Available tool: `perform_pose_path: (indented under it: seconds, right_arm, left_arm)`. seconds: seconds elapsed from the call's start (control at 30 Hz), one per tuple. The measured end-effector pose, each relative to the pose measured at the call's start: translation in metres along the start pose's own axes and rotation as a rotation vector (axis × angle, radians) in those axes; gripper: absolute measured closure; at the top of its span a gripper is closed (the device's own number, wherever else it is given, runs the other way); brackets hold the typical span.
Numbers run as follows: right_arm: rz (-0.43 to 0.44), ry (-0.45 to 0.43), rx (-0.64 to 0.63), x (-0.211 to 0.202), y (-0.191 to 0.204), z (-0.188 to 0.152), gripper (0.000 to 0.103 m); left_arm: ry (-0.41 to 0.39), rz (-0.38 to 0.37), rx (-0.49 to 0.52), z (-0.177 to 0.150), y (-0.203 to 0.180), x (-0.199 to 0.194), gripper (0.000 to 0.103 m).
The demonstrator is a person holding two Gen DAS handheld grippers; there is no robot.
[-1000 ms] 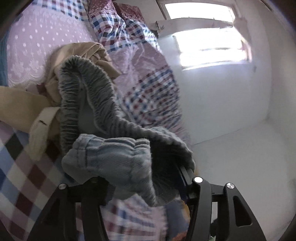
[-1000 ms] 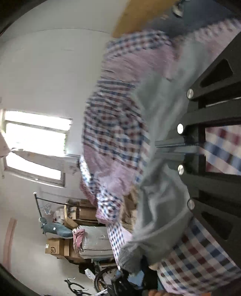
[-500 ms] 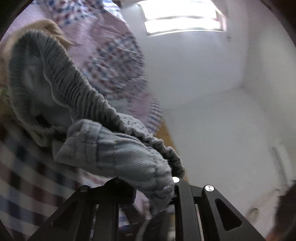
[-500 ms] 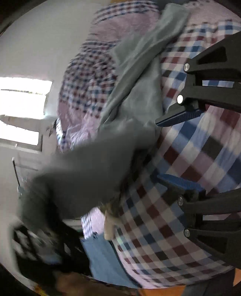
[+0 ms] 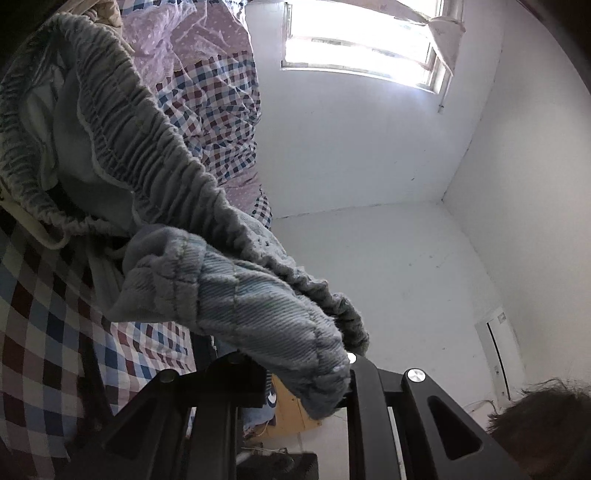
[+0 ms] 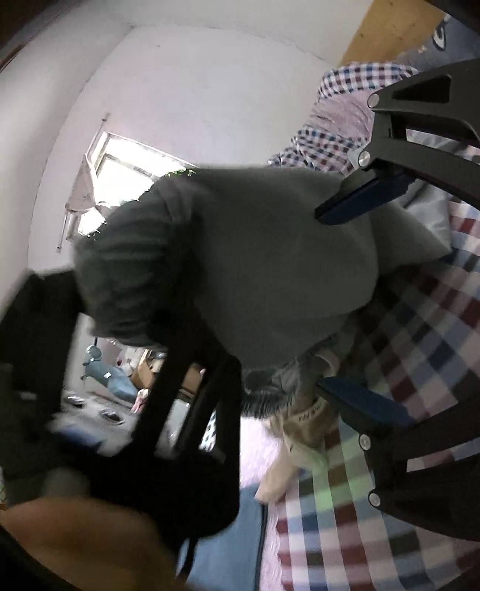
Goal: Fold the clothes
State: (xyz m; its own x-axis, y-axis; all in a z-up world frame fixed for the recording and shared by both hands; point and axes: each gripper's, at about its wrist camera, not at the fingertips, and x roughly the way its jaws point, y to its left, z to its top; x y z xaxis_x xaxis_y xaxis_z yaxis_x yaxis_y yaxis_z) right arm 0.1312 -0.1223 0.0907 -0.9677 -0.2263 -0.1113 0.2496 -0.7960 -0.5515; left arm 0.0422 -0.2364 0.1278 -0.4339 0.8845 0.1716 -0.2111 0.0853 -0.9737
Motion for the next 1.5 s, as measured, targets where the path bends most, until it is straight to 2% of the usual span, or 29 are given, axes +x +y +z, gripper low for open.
perform_pose_path:
  seconds: [0.03, 0.07, 0.1, 0.17, 0.2, 0.23, 0.27, 0.3, 0.33, 0.37, 0.43, 0.5, 0.63, 0.77, 0.93, 1.0, 1.17, 1.23, 1.33, 1.43, 1.5]
  right_arm:
    - [-0.025, 0.004, -0.018, 0.009, 0.004, 0.001, 0.018]
    - [-0.038, 0.011, -0.032, 0.016, 0.005, 0.002, 0.033]
    - [-0.044, 0.018, -0.04, 0.023, 0.003, 0.003, 0.06]
    - [0.02, 0.042, -0.005, 0.034, -0.012, 0.006, 0.075]
    - [0.065, 0.061, 0.031, 0.038, -0.023, 0.007, 0.08]
    - [0.087, 0.079, 0.07, 0.04, -0.035, 0.007, 0.086]
    - [0.088, 0.094, 0.105, 0.043, -0.046, 0.007, 0.089]
    - [0.089, 0.109, 0.139, 0.045, -0.057, 0.006, 0.091]
    - [0.087, 0.128, 0.192, 0.048, -0.07, 0.004, 0.092]
    - [0.083, 0.149, 0.259, 0.051, -0.086, 0.0, 0.094]
    - [0.079, 0.189, 0.383, 0.055, -0.113, -0.009, 0.094]
    - [0.087, 0.224, 0.482, 0.057, -0.134, -0.021, 0.094]
    - [0.101, 0.293, 0.681, 0.06, -0.176, -0.047, 0.094]
    - [0.127, 0.305, 0.737, 0.048, -0.193, -0.065, 0.094]
    - [0.152, 0.274, 0.674, 0.028, -0.192, -0.061, 0.095]
    - [0.165, 0.258, 0.644, 0.022, -0.189, -0.053, 0.095]
    - [0.2, 0.166, 0.51, -0.004, -0.191, -0.01, 0.096]
    - [0.207, 0.116, 0.434, -0.019, -0.194, 0.014, 0.096]
    - [0.22, 0.049, 0.329, -0.043, -0.202, 0.051, 0.097]
    - [0.25, 0.024, 0.274, -0.066, -0.213, 0.077, 0.097]
    - [0.298, 0.04, 0.233, -0.083, -0.212, 0.087, 0.097]
  left_arm:
    - [0.005, 0.004, -0.004, 0.001, 0.001, 0.001, 0.088]
    - [0.011, 0.009, -0.008, 0.002, 0.002, 0.002, 0.087]
    - [0.01, 0.041, -0.006, 0.003, 0.002, 0.002, 0.086]
    - [0.001, 0.118, 0.026, 0.007, 0.001, -0.001, 0.082]
    - [-0.007, 0.143, 0.027, 0.01, 0.002, -0.005, 0.076]
    - [-0.024, 0.154, 0.026, 0.011, 0.003, -0.01, 0.062]
    - [-0.047, 0.156, 0.031, 0.013, 0.002, -0.016, 0.053]
    - [-0.072, 0.137, 0.045, 0.014, -0.001, -0.023, 0.04]
    - [-0.097, 0.118, 0.06, 0.015, -0.003, -0.029, 0.019]
    - [-0.146, 0.116, 0.085, 0.015, -0.007, -0.038, 0.011]
    - [-0.242, 0.11, 0.134, 0.016, -0.015, -0.056, 0.009]
    - [-0.289, 0.138, 0.131, 0.018, -0.014, -0.068, 0.009]
    - [-0.301, 0.2, 0.057, 0.009, 0.003, -0.082, 0.009]
    - [-0.28, 0.276, 0.036, 0.021, 0.013, -0.063, 0.009]
    - [-0.224, 0.44, 0.071, 0.02, 0.017, -0.043, 0.009]
    - [-0.213, 0.47, 0.057, 0.018, 0.023, -0.041, 0.009]
    - [-0.193, 0.453, 0.0, 0.012, 0.04, -0.039, 0.009]
    - [-0.198, 0.48, -0.003, 0.012, 0.043, -0.038, 0.009]
    - [-0.234, 0.475, -0.056, 0.012, 0.052, -0.045, 0.009]
    - [-0.257, 0.461, -0.088, 0.015, 0.06, -0.049, 0.009]
    - [-0.288, 0.474, -0.091, 0.016, 0.064, -0.052, 0.009]
